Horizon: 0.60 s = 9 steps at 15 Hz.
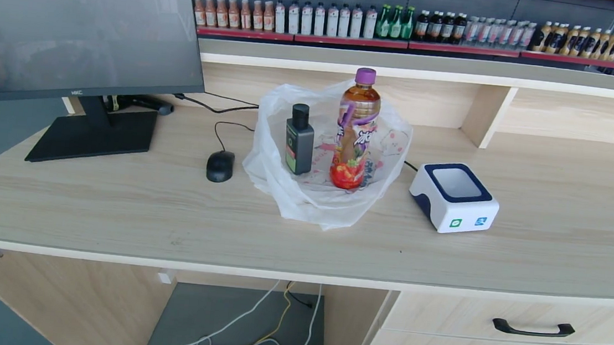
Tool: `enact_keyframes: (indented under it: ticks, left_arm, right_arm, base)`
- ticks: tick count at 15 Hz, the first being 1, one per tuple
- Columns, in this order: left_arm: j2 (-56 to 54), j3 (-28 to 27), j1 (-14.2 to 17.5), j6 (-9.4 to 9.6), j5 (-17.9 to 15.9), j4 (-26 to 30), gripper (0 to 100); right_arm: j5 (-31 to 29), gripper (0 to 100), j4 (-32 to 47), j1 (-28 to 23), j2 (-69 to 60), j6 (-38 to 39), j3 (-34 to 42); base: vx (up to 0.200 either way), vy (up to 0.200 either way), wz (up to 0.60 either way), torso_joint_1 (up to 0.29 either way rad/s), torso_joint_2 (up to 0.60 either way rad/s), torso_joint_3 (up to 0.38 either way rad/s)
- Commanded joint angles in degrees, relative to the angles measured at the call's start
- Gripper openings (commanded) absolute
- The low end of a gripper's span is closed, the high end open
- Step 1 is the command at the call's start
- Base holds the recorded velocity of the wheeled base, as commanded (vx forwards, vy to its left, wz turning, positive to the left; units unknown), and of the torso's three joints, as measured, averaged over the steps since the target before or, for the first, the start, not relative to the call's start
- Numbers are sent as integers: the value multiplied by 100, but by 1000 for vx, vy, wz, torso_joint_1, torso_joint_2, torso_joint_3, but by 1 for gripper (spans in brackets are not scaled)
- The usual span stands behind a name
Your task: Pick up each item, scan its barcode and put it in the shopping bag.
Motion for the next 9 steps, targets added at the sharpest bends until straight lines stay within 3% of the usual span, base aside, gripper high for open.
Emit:
enact_keyframes:
  ticks: [1, 3, 9]
  left_arm:
    - [0, 0, -4, -1, 0, 0, 100]
    - [0, 0, -4, -1, 0, 0, 100]
    - [0, 0, -4, -10, 0, 0, 100]
  right_arm:
    - [539, 100, -57, -33, -73, -39, 52]
    - [970, 100, -30, -77, -125, 84, 105]
    - [1093, 100, 66, -244, -468, 189, 105]
  base:
    - [0, 0, 0, 0, 0, 0]
    - [0, 0, 0, 0, 0, 0]
    - [0, 0, 0, 0, 0, 0]
